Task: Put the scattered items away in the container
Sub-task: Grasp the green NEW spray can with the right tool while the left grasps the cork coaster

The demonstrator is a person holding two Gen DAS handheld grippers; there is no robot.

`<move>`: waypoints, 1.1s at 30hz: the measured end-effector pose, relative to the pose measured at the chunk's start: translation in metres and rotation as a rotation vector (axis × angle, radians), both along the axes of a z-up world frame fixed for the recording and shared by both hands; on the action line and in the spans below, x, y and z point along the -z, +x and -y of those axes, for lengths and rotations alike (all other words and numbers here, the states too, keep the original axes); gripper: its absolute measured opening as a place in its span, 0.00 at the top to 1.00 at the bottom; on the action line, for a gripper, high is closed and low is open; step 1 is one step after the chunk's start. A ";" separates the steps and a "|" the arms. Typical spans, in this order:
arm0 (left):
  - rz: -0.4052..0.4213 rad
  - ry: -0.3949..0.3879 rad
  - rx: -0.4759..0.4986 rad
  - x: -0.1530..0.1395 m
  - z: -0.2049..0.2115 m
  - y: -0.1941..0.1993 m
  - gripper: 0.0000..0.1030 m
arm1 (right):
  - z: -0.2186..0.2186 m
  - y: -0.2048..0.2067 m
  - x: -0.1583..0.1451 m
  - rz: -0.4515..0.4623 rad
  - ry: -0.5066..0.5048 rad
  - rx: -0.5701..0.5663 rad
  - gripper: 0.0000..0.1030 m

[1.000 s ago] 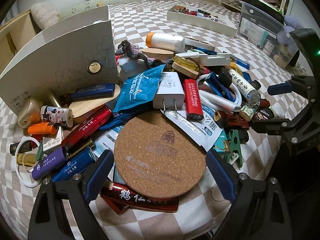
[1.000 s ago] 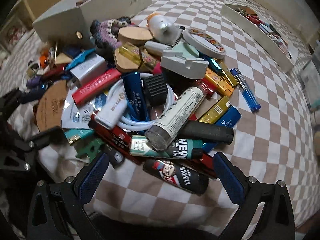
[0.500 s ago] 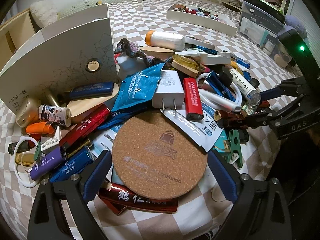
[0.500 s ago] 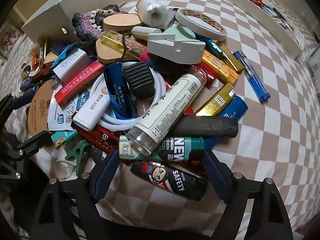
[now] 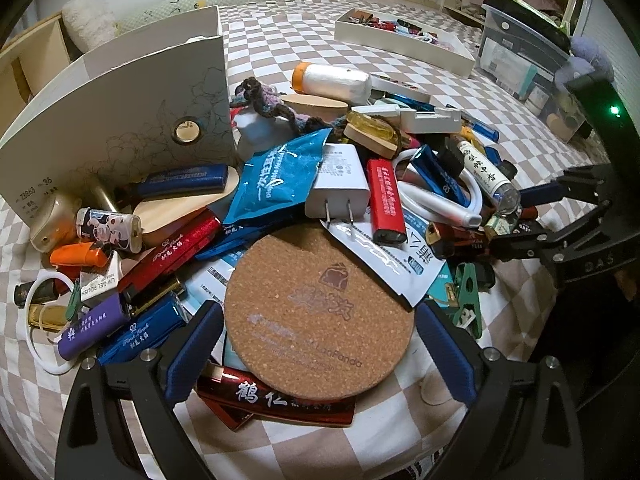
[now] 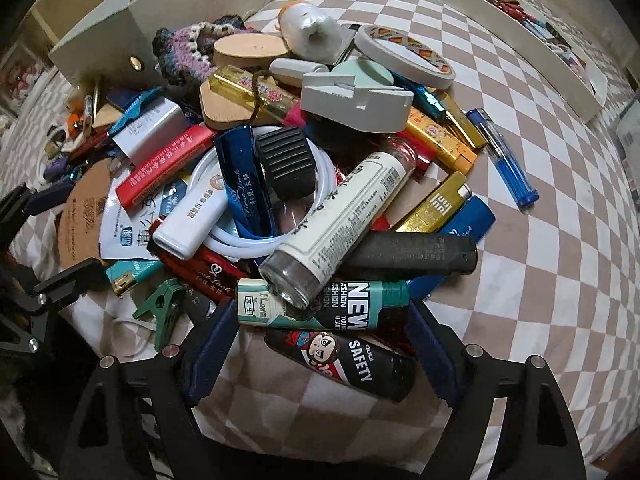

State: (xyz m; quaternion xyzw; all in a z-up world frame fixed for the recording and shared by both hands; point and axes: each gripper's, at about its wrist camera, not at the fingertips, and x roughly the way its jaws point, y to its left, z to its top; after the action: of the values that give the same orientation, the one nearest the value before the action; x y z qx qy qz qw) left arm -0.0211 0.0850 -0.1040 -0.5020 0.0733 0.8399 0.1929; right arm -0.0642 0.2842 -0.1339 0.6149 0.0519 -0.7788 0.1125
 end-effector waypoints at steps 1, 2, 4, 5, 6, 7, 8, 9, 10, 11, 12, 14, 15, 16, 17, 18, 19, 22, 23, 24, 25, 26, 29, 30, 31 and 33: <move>0.001 -0.001 0.003 0.000 -0.001 0.000 0.06 | -0.002 0.001 -0.002 -0.007 -0.011 0.008 0.19; 0.001 -0.005 0.005 0.000 -0.001 0.000 0.07 | -0.004 0.003 -0.005 -0.016 -0.024 0.018 0.19; -0.002 -0.017 0.008 0.000 -0.002 0.000 0.07 | -0.006 0.006 -0.009 -0.025 -0.056 0.033 0.19; -0.002 -0.018 0.009 0.000 -0.002 0.000 0.07 | -0.008 0.008 -0.010 -0.027 -0.075 0.041 0.19; -0.002 -0.019 0.009 0.001 -0.002 0.000 0.07 | -0.009 0.011 -0.011 -0.030 -0.090 0.049 0.19; -0.002 -0.020 0.009 0.001 -0.002 0.001 0.06 | -0.009 0.014 -0.012 -0.034 -0.102 0.057 0.19; -0.001 -0.023 0.010 0.001 -0.003 0.001 0.05 | -0.005 0.020 -0.013 -0.040 -0.113 0.064 0.19; -0.003 -0.027 0.011 0.001 -0.004 0.001 0.05 | -0.003 0.025 -0.014 -0.047 -0.128 0.073 0.19; -0.004 -0.031 0.012 0.001 -0.004 0.001 0.05 | -0.005 0.028 -0.016 -0.053 -0.143 0.082 0.19; -0.004 -0.031 0.012 0.002 -0.004 0.001 0.05 | -0.006 0.030 -0.017 -0.056 -0.160 0.091 0.19; -0.002 -0.030 0.012 0.002 -0.004 0.001 0.04 | -0.009 0.033 -0.018 -0.056 -0.174 0.097 0.19; 0.004 -0.033 0.014 0.003 -0.005 0.002 0.03 | -0.011 0.037 -0.022 -0.057 -0.193 0.106 0.19; 0.006 -0.039 0.016 0.003 -0.006 0.002 0.03 | -0.017 0.041 -0.025 -0.059 -0.202 0.110 0.19; 0.006 -0.047 0.019 0.004 -0.007 0.003 0.03 | -0.020 0.045 -0.027 -0.062 -0.214 0.116 0.19; 0.005 -0.055 0.023 0.005 -0.008 0.004 0.02 | -0.012 0.048 -0.026 -0.065 -0.228 0.123 0.19; 0.004 -0.061 0.026 0.005 -0.009 0.004 0.01 | -0.005 0.048 -0.025 -0.066 -0.241 0.129 0.19; 0.004 -0.065 0.029 0.006 -0.009 0.005 0.01 | -0.005 0.045 -0.024 -0.065 -0.254 0.136 0.19; 0.003 -0.087 0.034 0.008 -0.011 0.006 0.01 | -0.005 0.043 -0.018 -0.061 -0.288 0.155 0.19; 0.003 -0.092 0.034 0.009 -0.012 0.006 0.01 | -0.004 0.043 -0.018 -0.063 -0.297 0.160 0.19; 0.005 -0.095 0.033 0.010 -0.012 0.005 0.01 | -0.005 0.043 -0.018 -0.064 -0.305 0.165 0.19; 0.008 -0.097 0.032 0.011 -0.013 0.004 0.01 | -0.006 0.044 -0.019 -0.064 -0.315 0.169 0.19; 0.009 -0.099 0.030 0.012 -0.013 0.003 0.01 | -0.007 0.044 -0.018 -0.063 -0.324 0.174 0.19; 0.012 -0.109 0.023 0.014 -0.014 0.001 0.02 | -0.008 0.043 -0.017 -0.058 -0.338 0.183 0.19; 0.012 -0.106 0.022 0.014 -0.014 0.002 0.03 | -0.009 0.043 -0.017 -0.057 -0.342 0.184 0.19; 0.009 -0.105 0.021 0.013 -0.013 0.003 0.03 | -0.009 0.043 -0.017 -0.057 -0.346 0.184 0.19; 0.003 -0.104 0.020 0.012 -0.013 0.005 0.03 | -0.010 0.044 -0.017 -0.057 -0.353 0.186 0.19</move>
State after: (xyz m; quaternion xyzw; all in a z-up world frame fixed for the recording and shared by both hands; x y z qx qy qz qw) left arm -0.0161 0.0983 -0.1160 -0.5120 0.1218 0.8321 0.1751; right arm -0.0204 0.2944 -0.1165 0.5656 -0.1391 -0.7999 0.1446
